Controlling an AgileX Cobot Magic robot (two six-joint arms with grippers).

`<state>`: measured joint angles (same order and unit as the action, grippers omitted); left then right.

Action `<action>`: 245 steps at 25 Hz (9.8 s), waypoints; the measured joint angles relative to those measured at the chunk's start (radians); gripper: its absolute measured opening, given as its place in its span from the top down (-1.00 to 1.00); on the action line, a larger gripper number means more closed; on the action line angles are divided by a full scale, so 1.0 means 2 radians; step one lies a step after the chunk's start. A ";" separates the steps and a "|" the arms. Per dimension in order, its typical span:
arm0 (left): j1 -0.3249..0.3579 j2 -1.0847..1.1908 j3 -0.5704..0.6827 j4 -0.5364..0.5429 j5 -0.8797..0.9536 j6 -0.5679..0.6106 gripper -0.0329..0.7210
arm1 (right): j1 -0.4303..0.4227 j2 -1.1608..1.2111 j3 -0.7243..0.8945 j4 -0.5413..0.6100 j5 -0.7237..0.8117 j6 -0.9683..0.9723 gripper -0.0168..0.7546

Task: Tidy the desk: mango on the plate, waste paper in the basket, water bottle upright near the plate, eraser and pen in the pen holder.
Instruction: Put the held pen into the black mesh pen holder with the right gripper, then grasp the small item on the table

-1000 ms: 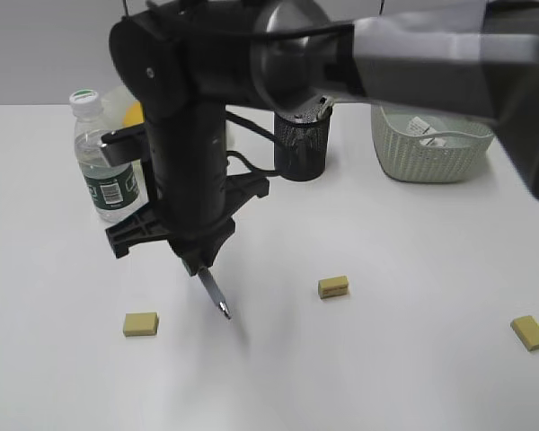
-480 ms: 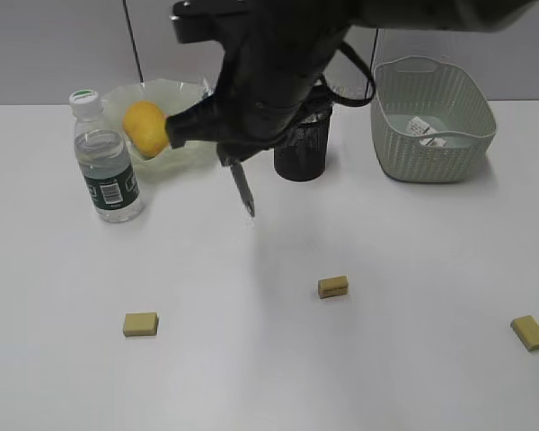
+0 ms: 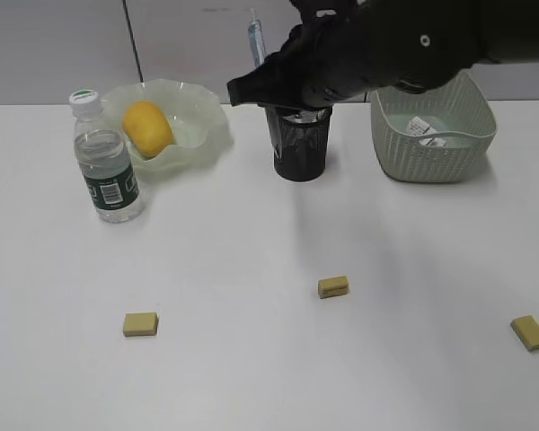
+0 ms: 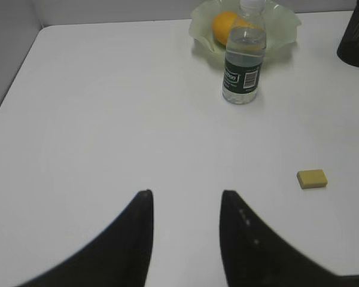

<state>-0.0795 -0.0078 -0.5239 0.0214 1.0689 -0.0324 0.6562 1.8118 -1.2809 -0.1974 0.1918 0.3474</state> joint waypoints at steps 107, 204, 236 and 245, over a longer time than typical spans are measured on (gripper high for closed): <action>0.000 0.000 0.000 0.002 -0.001 0.000 0.28 | -0.130 0.050 -0.243 0.102 0.301 -0.149 -0.24; 0.000 0.000 0.000 0.003 -0.001 0.000 0.28 | -0.327 -0.911 0.388 0.171 0.431 -0.217 -0.67; 0.000 0.410 -0.113 -0.047 0.073 -0.066 -0.67 | -0.327 -0.911 0.388 0.171 0.431 -0.217 -0.15; -0.061 0.539 -0.119 -0.056 0.068 -0.136 -0.66 | -0.327 -0.911 0.388 0.171 0.430 -0.217 -0.14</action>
<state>-0.2019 1.0706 -0.7624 -0.0898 1.2045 -0.3045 0.0025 -0.0092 -0.5042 0.1445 1.0517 -0.0858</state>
